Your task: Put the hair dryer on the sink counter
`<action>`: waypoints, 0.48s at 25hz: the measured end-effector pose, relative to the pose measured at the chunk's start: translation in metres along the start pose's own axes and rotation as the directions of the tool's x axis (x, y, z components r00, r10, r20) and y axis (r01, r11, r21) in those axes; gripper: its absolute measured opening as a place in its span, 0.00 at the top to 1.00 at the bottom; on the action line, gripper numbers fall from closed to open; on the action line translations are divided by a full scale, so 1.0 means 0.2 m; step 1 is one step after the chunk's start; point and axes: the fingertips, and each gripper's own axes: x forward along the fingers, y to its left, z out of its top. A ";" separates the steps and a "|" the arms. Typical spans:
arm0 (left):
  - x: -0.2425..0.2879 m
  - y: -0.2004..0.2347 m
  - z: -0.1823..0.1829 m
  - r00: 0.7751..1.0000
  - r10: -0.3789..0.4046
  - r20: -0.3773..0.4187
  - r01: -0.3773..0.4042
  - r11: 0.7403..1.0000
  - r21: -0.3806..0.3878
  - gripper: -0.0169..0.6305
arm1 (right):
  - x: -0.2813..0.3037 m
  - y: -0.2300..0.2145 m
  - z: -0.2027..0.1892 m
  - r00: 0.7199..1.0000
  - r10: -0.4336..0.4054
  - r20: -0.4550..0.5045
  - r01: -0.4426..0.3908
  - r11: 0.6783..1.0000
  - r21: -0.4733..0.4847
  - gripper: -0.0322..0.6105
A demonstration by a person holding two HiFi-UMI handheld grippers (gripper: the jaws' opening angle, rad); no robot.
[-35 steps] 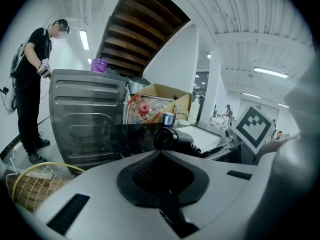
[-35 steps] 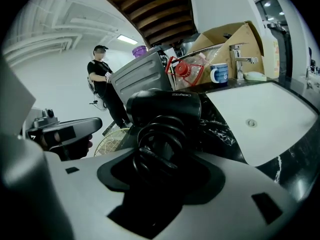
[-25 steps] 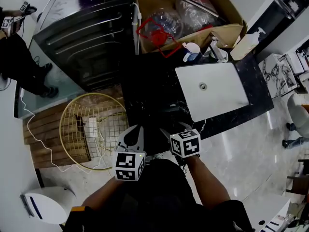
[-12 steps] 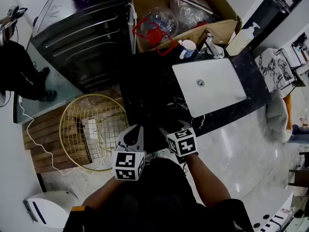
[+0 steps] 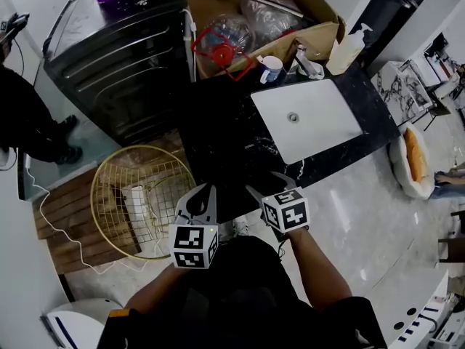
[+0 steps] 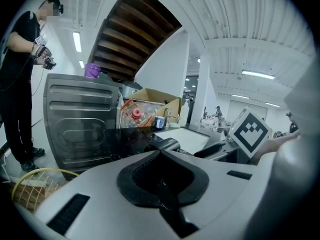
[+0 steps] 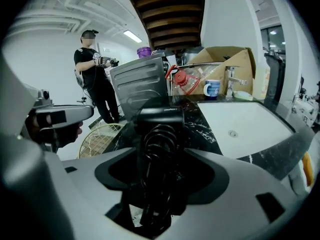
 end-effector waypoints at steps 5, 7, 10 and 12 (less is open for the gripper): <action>-0.09 -0.05 -0.03 0.998 -0.056 0.015 0.055 0.998 0.020 0.96 | -0.19 0.06 -0.03 0.993 -0.086 0.084 0.079 0.994 0.082 0.48; -0.13 -0.08 -0.05 0.996 -0.083 0.012 0.083 0.996 0.028 0.96 | -0.26 0.09 -0.05 0.987 -0.115 0.109 0.103 0.988 0.114 0.48; -0.20 -0.13 -0.09 0.992 -0.124 0.001 0.124 0.991 0.043 0.96 | -0.36 0.16 -0.08 0.977 -0.157 0.142 0.135 0.979 0.150 0.50; -0.23 -0.15 -0.12 0.990 -0.144 -0.009 0.144 0.988 0.046 0.96 | -0.42 0.20 -0.12 0.972 -0.179 0.152 0.152 0.973 0.174 0.52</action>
